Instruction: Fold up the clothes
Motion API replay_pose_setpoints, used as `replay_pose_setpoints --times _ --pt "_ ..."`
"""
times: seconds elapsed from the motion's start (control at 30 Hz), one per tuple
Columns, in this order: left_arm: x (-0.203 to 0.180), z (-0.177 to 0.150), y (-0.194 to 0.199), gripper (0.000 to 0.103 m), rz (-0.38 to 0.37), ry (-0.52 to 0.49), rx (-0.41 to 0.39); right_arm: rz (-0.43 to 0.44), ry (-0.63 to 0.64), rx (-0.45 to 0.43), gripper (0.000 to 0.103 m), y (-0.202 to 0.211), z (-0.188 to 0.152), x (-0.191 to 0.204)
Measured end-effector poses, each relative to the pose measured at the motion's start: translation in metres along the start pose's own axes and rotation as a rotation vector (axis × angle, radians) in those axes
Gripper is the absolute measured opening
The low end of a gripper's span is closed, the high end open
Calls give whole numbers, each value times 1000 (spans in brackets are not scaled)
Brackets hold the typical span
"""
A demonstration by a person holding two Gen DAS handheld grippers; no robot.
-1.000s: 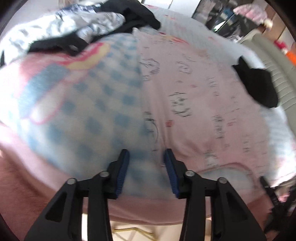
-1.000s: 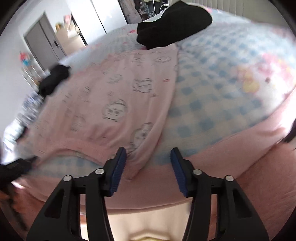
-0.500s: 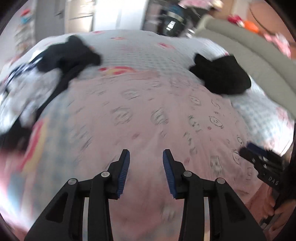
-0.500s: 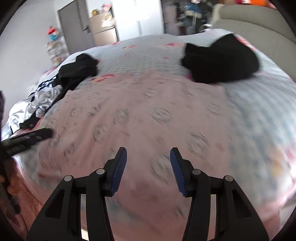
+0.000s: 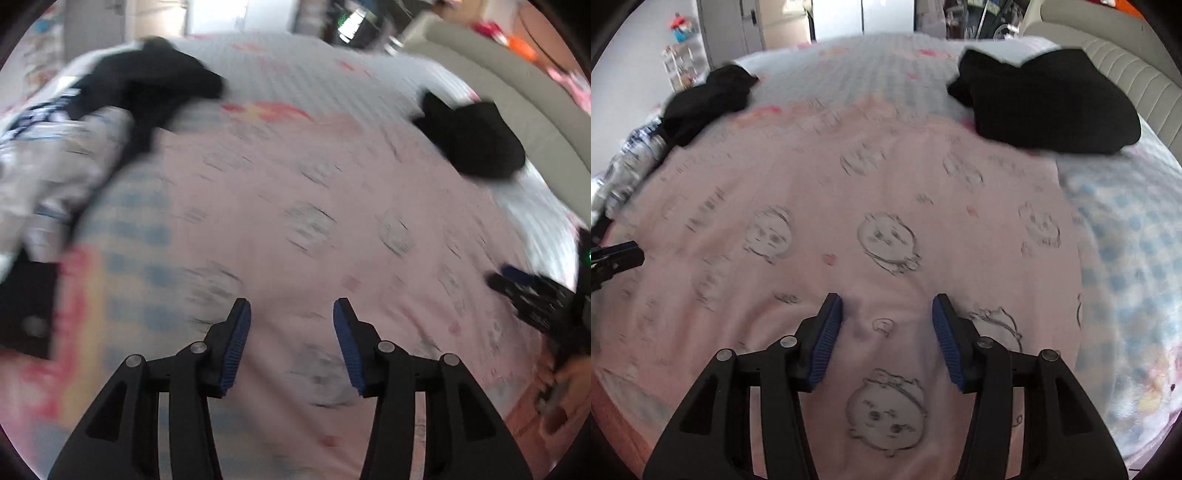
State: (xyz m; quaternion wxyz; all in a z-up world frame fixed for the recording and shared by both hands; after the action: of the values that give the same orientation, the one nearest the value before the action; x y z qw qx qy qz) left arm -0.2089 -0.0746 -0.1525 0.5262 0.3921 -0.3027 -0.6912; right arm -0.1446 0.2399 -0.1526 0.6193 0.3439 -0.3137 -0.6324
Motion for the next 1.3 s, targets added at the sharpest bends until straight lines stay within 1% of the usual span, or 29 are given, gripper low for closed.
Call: replay_pose_setpoints --times 0.07,0.13,0.23,0.27,0.3,0.33,0.4,0.47,0.6,0.67,0.73,0.8,0.83,0.9,0.93,1.0,1.13,1.17,1.23,1.27,1.3 --pt "5 8 -3 49 56 2 -9 57 22 -45 53 8 15 19" --pt "0 10 -12 49 77 -26 2 99 76 -77 54 9 32 50" --pt "-8 5 -21 49 130 -79 15 115 177 -34 55 -12 43 97" --pt "-7 2 -22 50 143 -85 22 107 206 -8 55 -22 42 106" --pt "-3 0 -23 50 152 -87 31 68 252 25 55 -36 37 115" --pt "4 -3 -24 52 153 -87 41 38 281 35 55 -43 33 118" --pt "17 -8 -20 53 143 -84 49 17 302 24 57 -49 21 113" --pt "25 -11 -14 53 132 -87 44 5 267 21 57 -43 15 100" --pt "12 -11 7 53 109 -123 -25 -14 203 22 57 -25 12 76" --pt "5 -11 17 52 97 -141 -59 -17 143 -5 57 -12 15 63" --pt "-10 -14 19 52 64 -176 -69 -15 106 -29 58 -4 19 55" --pt "-30 -20 13 52 37 -227 -42 1 125 -19 58 -6 23 60" --pt "-36 -25 7 52 26 -244 -12 -10 151 5 58 -11 21 64" --pt "-32 -34 -4 52 8 -222 49 -44 201 54 58 -22 15 72" --pt "-23 -38 -7 53 12 -203 64 -59 218 62 58 -26 9 71" --pt "-5 -45 -2 53 13 -194 66 -43 213 55 58 -23 1 60" --pt "18 -50 15 56 89 -216 72 -33 178 49 59 -8 -10 33" --pt "20 -49 21 55 106 -218 64 -40 172 54 59 -4 -13 29" --pt "19 -48 33 55 156 -231 28 -52 152 37 59 5 -13 27" --pt "17 -47 40 55 157 -233 6 -58 142 28 59 10 -13 25" --pt "12 -44 45 55 126 -225 -17 -50 122 1 59 19 -12 27"
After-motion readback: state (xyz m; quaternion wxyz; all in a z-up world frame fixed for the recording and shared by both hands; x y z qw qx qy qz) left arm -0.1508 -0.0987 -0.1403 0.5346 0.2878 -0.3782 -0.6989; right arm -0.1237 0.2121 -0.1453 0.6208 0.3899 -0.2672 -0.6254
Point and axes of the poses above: each gripper's, at about its wrist camera, not at the fingertips, and y roughly against the way its jaws point, x to its left, z to its top, the point moved 1 cm from there along -y, roughly the way its jaws point, and after that the axes turned 6 degrees about y, right-handed, at the moved point
